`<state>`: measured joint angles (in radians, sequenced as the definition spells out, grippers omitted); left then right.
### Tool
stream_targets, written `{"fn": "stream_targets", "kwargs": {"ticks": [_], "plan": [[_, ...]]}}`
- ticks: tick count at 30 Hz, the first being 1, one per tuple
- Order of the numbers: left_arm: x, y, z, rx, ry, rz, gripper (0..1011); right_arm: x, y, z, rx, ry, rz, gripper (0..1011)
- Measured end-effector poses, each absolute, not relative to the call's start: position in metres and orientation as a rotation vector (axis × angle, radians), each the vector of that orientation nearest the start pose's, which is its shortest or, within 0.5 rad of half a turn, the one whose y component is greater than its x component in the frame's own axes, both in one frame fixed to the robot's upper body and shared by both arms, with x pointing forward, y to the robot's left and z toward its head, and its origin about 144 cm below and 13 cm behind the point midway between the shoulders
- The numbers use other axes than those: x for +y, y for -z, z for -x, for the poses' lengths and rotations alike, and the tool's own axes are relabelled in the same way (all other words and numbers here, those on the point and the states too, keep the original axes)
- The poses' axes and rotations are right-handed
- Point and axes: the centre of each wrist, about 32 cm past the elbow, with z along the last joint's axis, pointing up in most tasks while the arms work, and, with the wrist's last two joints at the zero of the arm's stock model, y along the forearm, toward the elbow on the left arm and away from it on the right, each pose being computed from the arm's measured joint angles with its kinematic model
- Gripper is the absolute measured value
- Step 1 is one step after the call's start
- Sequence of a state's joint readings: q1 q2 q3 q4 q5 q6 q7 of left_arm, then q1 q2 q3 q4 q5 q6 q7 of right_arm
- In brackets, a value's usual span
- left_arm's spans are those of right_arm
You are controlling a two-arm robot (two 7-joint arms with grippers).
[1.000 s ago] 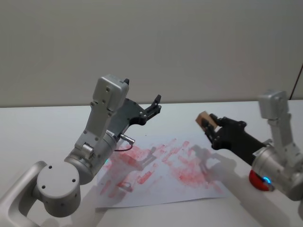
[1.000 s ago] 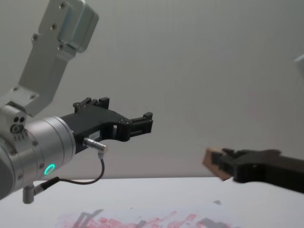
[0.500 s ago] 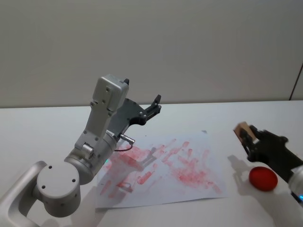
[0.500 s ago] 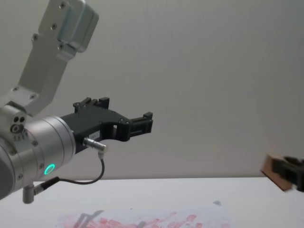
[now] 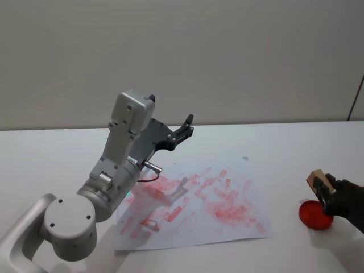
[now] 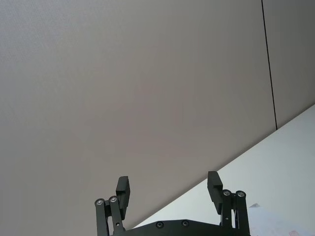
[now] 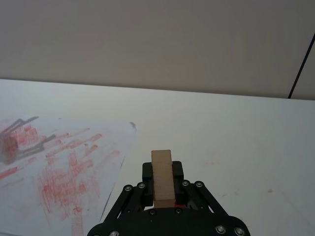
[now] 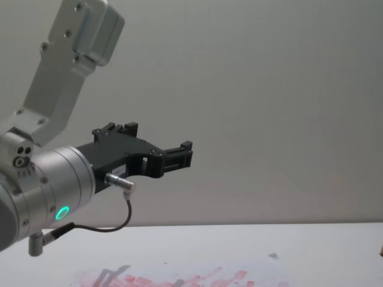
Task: Use the one hand to pick up the stamp and affix it onto the A4 paper.
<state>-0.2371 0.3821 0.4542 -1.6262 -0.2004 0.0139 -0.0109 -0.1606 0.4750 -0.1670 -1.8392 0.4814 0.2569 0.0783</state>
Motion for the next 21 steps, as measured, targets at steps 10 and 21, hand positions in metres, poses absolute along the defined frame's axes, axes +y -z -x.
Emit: {"fn": "stream_targets", "kwargs": {"ticks": [10, 21], "plan": [[0.1984, -1.2044, -0.492, -0.268, -1.124, -0.061, 1001, -0.283, -1.1772, -0.4098, 0.243, 1.202, 0.223, 216], [0.1984, -1.2044, -0.492, -0.268, -1.124, -0.061, 1001, -0.2824, -1.1746, -0.4159, 0.274, 1.182, 0.275, 216]]}}
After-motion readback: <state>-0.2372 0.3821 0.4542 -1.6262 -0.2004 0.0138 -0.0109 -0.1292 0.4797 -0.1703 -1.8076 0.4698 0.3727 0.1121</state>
